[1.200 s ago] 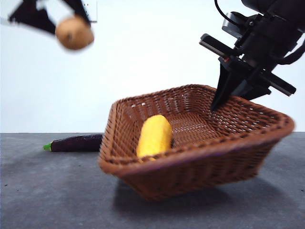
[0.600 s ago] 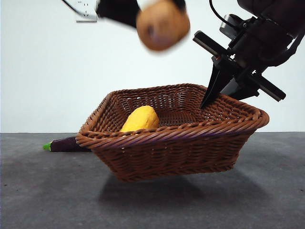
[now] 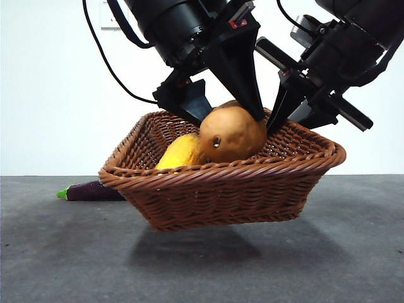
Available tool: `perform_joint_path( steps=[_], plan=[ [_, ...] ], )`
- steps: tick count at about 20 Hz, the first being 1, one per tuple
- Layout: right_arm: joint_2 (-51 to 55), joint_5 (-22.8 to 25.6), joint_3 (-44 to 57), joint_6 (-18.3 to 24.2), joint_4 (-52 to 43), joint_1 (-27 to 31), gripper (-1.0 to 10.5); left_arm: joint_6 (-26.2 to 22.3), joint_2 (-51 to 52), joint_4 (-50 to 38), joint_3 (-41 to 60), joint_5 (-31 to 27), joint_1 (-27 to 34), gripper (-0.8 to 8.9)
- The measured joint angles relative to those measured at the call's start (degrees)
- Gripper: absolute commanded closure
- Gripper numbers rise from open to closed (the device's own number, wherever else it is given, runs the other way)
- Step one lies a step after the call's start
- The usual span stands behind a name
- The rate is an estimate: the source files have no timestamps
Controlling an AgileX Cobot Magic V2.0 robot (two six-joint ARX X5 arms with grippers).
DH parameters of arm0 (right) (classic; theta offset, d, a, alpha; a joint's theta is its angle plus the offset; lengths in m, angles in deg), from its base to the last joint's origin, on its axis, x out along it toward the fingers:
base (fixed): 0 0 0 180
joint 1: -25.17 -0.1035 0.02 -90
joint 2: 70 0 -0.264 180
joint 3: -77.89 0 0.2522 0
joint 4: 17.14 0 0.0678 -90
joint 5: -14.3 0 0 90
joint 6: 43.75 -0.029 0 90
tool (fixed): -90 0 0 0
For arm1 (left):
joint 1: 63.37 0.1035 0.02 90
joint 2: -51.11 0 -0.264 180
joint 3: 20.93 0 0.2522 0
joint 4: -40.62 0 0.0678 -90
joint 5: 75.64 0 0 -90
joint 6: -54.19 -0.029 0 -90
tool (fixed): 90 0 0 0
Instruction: Help me put the vegetables on the table into the basket
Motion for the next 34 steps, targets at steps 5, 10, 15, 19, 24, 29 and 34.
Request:
perform_joint_path(
  steps=[5,10,15,19,24,29,34],
  plan=[
    [0.0,0.0,0.0,-0.02,-0.11,0.0,9.6,0.02,0.0,1.68,0.0,2.62,-0.13,3.69],
    [0.0,-0.07,0.0,0.0,-0.07,0.0,9.6,0.02,0.0,1.68,0.0,2.62,-0.17,3.69],
    [0.0,-0.04,0.0,0.0,0.28,0.0,9.6,-0.02,3.58,3.43,0.11,4.96,0.37,3.69],
    [0.0,-1.95,0.0,0.22,0.0,0.04,9.6,-5.09,19.1,3.3,0.09,-1.62,6.67,3.7],
    [0.26,-6.58,-0.24,0.44,-0.04,0.11,9.6,-19.26,28.81,1.2,-0.02,-9.01,23.56,3.74],
    [4.79,-7.5,-5.09,2.03,6.64,0.07,9.6,-29.33,18.62,-4.33,-0.02,-1.86,34.18,3.74],
    [6.27,-7.43,-12.13,6.95,17.79,0.83,9.6,-31.93,4.85,-12.94,-0.02,2.03,36.0,3.73]
  ],
)
